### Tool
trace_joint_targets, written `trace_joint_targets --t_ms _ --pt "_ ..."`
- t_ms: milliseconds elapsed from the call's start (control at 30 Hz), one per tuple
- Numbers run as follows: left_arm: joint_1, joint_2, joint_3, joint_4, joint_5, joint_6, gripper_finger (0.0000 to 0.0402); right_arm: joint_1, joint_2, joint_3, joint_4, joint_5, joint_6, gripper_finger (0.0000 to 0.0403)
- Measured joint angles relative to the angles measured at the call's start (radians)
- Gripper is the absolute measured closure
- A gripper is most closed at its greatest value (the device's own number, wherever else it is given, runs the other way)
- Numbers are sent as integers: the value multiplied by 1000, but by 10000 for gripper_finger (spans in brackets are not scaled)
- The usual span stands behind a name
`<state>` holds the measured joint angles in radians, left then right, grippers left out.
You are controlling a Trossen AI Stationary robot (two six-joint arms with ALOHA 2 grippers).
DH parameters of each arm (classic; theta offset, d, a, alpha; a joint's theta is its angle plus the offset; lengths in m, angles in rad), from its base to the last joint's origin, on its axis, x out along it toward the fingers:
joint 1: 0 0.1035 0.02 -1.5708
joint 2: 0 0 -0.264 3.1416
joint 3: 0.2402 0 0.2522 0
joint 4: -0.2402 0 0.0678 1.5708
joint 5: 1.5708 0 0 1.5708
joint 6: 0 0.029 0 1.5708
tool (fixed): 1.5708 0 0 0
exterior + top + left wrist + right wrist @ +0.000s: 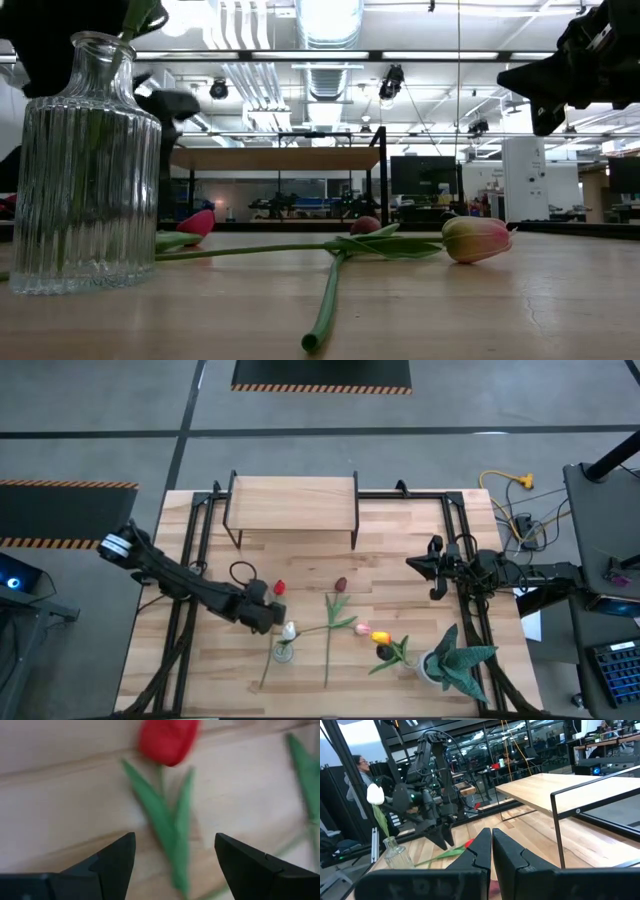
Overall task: Pick and place flowers into a vace then onto a shelf
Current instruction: Put the red flower into the left transparent vase
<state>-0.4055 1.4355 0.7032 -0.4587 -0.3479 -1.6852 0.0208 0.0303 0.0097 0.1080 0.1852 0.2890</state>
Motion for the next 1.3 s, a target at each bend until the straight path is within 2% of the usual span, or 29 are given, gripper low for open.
trace_joint_targets --t_ms 233,600,700,800,967,1233,1300 --pt "18 33 -49 69 -3 -36 146 0 3 0 0 0 0 394" --pt "30 64 -47 116 4 -36 146 0 4 0 0 0 -4 394" --pt "47 109 -48 112 40 -36 152 0 4 0 0 0 -4 394" --pt "62 151 -48 107 88 -35 178 0 4 0 0 0 -4 394" --pt "62 171 -47 102 108 -35 251 0 4 0 0 1 -2 394" --pt "62 121 -50 81 126 20 379 0 4 0 0 0 -1 394" --pt "61 100 -49 73 128 38 394 0 4 0 0 0 -1 394"
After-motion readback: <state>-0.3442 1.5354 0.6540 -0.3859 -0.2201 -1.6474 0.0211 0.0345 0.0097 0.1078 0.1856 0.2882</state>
